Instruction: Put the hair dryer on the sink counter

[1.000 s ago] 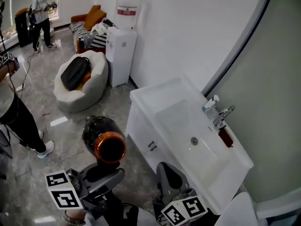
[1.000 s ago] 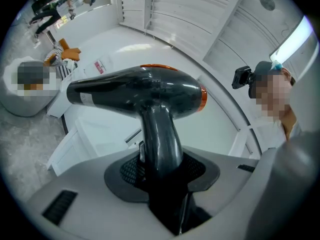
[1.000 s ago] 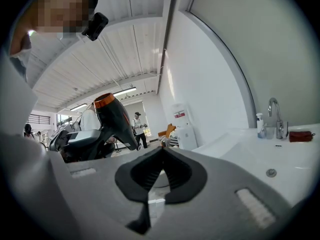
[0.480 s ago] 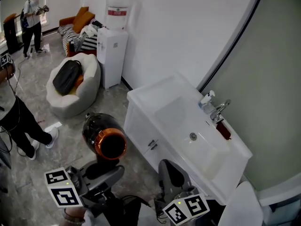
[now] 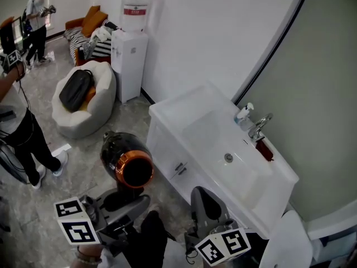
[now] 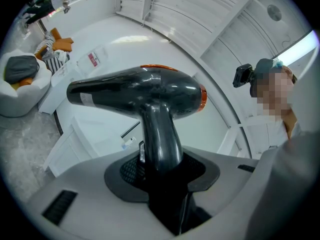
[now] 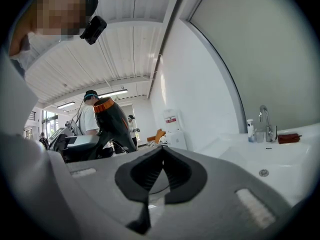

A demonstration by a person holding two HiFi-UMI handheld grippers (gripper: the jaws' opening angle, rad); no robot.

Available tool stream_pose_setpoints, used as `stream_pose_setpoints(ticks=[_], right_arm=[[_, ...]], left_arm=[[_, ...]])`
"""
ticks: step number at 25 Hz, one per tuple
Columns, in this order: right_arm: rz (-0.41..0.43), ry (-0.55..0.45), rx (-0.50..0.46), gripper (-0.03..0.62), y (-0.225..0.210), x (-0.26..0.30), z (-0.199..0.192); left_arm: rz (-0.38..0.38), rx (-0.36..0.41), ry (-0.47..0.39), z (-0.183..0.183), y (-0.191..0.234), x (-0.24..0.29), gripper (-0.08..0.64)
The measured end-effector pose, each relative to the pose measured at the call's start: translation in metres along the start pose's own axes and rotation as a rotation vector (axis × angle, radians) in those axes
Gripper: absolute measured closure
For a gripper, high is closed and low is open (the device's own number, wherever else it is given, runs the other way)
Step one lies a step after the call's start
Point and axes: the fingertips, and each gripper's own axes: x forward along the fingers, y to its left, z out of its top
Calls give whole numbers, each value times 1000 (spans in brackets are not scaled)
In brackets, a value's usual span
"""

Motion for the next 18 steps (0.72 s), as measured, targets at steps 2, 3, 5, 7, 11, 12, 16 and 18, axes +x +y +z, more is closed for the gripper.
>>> stream_pose_setpoints(ticks=[2, 3, 5, 7, 11, 12, 16, 18], right_arm=[[-2, -1, -4, 594, -1, 4, -1], [-3, -1, -4, 595, -3, 7, -2], [-5, -1, -1, 594, -9, 12, -3], [-1, -1, -3, 594, -11, 19, -9], [10, 0, -9, 594, -16, 35, -19], [12, 2, -3, 594, -23, 42, -13], [11, 12, 15, 595, -51, 68, 4], [8, 17, 17, 594, -62, 79, 5]], left_arm=[[2, 3, 6, 0, 4, 2, 393], [4, 4, 9, 1, 6, 4, 393], [5, 4, 14, 1, 12, 8, 393], [3, 5, 13, -1, 20, 10, 393], [5, 7, 11, -2, 39, 15, 393], [9, 4, 15, 4, 41, 25, 393], [22, -2, 31, 23, 52, 61, 393], [24, -5, 37, 27, 61, 74, 393]])
